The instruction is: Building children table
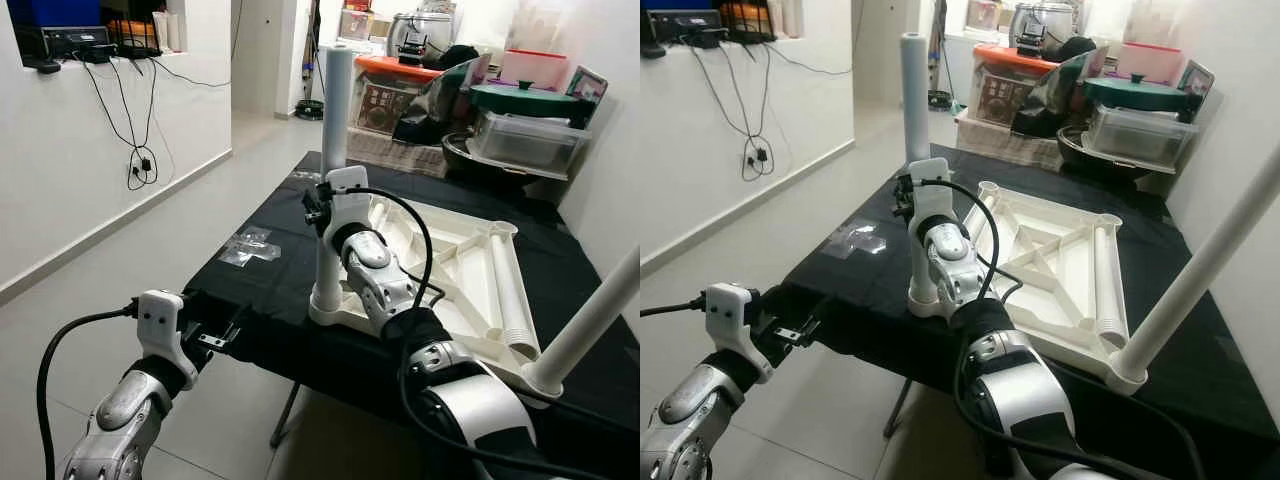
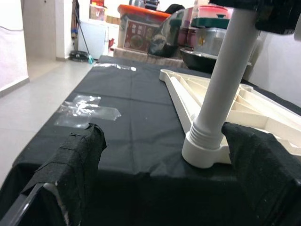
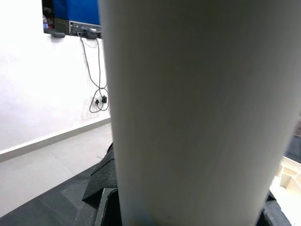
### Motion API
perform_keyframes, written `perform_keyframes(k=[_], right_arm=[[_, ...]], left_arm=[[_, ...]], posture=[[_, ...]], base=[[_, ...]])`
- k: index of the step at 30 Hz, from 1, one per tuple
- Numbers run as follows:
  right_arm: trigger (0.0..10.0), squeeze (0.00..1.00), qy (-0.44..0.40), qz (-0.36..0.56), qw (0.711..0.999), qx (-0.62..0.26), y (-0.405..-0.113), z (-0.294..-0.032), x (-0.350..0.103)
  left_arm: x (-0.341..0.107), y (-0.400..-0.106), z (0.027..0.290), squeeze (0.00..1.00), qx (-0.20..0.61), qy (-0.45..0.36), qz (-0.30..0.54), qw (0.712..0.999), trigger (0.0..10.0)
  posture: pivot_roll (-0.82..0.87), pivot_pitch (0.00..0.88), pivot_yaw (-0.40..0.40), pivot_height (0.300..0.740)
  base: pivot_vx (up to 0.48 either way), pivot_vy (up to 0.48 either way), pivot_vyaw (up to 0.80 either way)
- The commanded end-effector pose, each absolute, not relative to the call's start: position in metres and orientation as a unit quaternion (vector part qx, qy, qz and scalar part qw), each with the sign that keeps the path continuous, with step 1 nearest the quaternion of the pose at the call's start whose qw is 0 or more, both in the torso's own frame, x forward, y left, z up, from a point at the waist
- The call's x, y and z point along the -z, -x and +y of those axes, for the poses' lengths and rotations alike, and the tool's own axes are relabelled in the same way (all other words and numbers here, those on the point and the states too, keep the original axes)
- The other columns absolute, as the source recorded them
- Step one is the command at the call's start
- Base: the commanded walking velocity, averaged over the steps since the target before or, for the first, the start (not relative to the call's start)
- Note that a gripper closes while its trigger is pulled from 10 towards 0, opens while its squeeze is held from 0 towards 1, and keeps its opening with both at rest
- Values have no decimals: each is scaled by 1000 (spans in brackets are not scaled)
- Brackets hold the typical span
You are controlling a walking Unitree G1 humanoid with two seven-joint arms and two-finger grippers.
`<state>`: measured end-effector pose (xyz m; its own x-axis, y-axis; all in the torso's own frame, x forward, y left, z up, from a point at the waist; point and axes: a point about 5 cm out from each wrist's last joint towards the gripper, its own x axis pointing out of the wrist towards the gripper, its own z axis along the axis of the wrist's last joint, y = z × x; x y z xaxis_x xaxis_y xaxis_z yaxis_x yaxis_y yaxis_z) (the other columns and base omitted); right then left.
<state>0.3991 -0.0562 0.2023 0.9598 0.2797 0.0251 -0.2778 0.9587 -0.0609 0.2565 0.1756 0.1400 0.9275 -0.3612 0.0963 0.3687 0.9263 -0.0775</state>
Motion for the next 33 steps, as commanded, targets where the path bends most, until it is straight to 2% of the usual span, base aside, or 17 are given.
perform_keyframes(k=[1,23,33], right_arm=[[0,0,35,156,980,-116,-380,-76,-117],[0,0,38,154,980,-119,-383,-78,-121],[0,0,18,168,978,-123,-384,-77,-122]], left_arm=[[-139,-257,175,0,183,59,-42,980,10000],[-140,-256,172,0,192,63,-41,979,10000],[-139,-255,172,0,194,62,-41,978,10000]], posture=[[86,0,-131,740],[84,0,-131,740],[85,0,-133,740]], base=[[352,0,0],[342,0,0],[0,0,0]])
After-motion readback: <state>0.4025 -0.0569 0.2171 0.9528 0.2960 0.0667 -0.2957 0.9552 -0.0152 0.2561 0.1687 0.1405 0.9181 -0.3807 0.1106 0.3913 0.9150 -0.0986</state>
